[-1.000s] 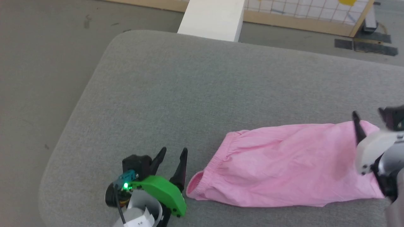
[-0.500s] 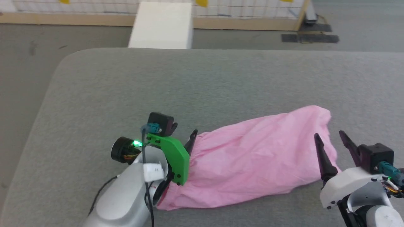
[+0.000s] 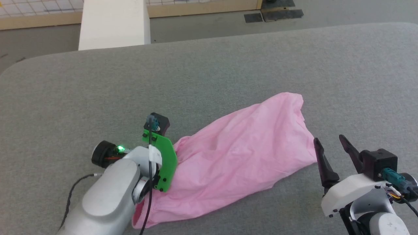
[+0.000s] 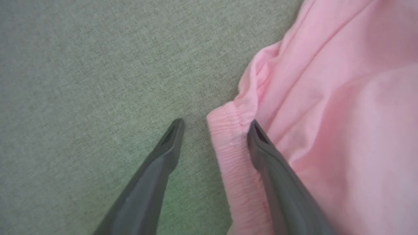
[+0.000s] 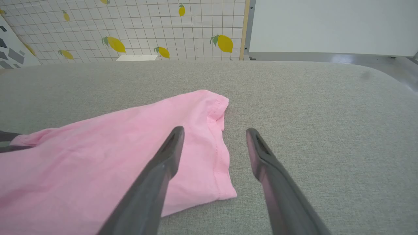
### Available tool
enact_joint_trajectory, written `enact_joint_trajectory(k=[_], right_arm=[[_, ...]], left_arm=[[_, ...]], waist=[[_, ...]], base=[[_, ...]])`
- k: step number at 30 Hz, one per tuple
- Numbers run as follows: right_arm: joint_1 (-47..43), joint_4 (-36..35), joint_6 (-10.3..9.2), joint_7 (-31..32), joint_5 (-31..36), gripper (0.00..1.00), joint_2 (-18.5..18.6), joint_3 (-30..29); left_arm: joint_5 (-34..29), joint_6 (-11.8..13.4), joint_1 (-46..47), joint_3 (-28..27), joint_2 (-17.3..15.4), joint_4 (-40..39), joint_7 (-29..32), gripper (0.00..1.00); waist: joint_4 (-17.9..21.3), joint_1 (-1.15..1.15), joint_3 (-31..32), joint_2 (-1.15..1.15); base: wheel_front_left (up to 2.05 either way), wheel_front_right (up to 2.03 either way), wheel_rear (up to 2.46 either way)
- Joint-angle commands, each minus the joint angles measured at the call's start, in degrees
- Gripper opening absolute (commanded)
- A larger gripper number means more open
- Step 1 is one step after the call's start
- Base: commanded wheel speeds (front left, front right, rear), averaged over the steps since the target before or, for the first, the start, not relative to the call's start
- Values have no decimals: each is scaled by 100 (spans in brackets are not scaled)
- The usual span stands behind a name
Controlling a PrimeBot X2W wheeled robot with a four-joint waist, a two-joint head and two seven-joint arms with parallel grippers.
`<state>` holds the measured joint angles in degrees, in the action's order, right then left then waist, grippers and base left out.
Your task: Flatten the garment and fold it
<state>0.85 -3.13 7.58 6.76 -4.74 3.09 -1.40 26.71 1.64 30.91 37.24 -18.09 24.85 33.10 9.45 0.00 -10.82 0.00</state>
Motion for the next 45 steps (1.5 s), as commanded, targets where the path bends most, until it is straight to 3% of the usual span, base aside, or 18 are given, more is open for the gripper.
enact_joint_trajectory(k=[1,3,5,6,9,12,16,20,30,38,39,40,41,42,45], right_arm=[[74,15,-9,-59,-48,100,-18,29],[80,29,-9,-73,-77,100,-19,45],[90,34,-9,-86,-102,100,-19,47],[95,33,-9,-85,-106,100,-20,43],[176,38,-9,-64,-33,100,-20,38],[394,57,-9,-22,77,100,3,-21],[913,292,-9,270,207,100,164,-202],[1613,874,-9,933,282,100,335,-483],[3221,2877,-9,2538,58,100,764,-859],[3627,3521,-9,3587,70,100,1010,-627],[3652,3564,-9,3677,60,81,1026,-594],[3675,3621,-9,3812,48,35,1044,-547],[3690,3642,-9,3913,33,4,1063,-471],[3767,3606,-9,4139,-117,0,1148,-255],[3909,3381,-9,4022,-270,0,1293,11]], left_arm=[[-5,39,33,52,-93,37,242,100],[69,52,-17,80,-114,-7,517,100],[106,55,-53,100,-134,-96,647,36],[112,82,-73,92,-142,-170,640,0],[4,283,-130,-38,-128,-442,52,0],[4,641,-328,-317,48,-633,-804,0],[87,802,-540,-500,296,-743,-1584,0],[107,780,-555,-491,482,-742,-1975,0],[101,526,-263,-256,829,-542,-2278,0],[139,332,-106,-143,925,-360,-2378,0],[143,323,-92,-139,926,-342,-2385,0],[159,301,-78,-137,930,-319,-2389,0],[172,282,-66,-134,930,-302,-2387,0],[160,208,46,-112,896,-281,-2398,0],[73,46,329,-99,726,-354,-2412,0]], waist=[[130,0,-134,0],[140,0,-157,0],[134,0,-171,0],[119,0,-179,0],[49,0,-194,0],[-99,0,-228,0],[-373,0,-291,0],[-686,0,-400,0],[-1348,0,-760,0],[-1474,0,-897,0],[-1471,0,-906,0],[-1464,0,-916,0],[-1458,0,-923,0],[-1433,0,-937,0],[-1381,0,-904,0]], base=[[0,0,0],[0,0,0],[0,0,0],[0,0,0],[0,0,0],[0,0,0],[0,0,0],[0,0,0],[0,0,0],[0,0,0],[0,0,0],[0,0,0],[0,0,0],[0,0,0],[0,0,0]])
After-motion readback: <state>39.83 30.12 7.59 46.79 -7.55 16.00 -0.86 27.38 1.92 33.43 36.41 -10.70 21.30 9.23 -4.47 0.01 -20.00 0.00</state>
